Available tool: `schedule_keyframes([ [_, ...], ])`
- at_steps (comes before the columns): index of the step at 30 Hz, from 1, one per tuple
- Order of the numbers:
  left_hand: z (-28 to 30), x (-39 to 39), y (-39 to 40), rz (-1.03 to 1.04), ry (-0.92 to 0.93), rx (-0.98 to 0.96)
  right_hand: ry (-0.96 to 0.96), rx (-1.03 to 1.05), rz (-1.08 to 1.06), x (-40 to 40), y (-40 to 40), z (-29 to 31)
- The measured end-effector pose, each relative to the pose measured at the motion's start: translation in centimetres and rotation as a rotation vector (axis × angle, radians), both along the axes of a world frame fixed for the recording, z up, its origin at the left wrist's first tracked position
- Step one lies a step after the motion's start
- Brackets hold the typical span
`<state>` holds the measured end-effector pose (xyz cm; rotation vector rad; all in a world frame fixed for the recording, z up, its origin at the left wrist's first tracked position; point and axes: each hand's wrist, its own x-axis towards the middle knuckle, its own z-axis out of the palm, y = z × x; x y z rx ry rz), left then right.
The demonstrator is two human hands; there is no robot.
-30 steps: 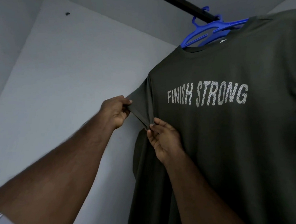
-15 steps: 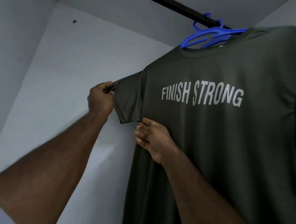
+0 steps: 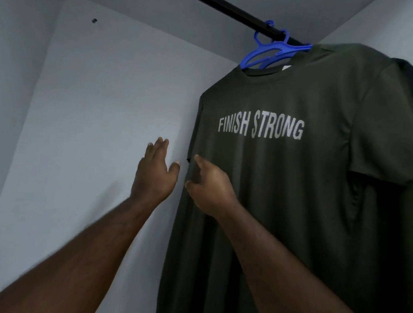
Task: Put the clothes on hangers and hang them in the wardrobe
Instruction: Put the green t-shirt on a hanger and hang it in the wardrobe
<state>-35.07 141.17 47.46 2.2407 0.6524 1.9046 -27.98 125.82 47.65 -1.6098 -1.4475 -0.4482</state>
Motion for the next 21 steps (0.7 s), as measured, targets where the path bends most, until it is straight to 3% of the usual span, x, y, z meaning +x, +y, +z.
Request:
schedule_keyframes([
  [3,-3.3,0.3,-1.9,-0.009,0.070,0.009,-0.236,-0.018,-0.229,-1.1,-2.6,-1.8],
  [9,-10.0,0.5,-7.4,-0.043,0.202,0.008,-0.422,-0.137,-0.490,-2.1,-8.2,-5.1],
  [21,-14.7,1.3,-25.5,-0.224,0.233,0.208,-0.554,-0.228,-0.802,-2.3,-26.5,-10.3],
])
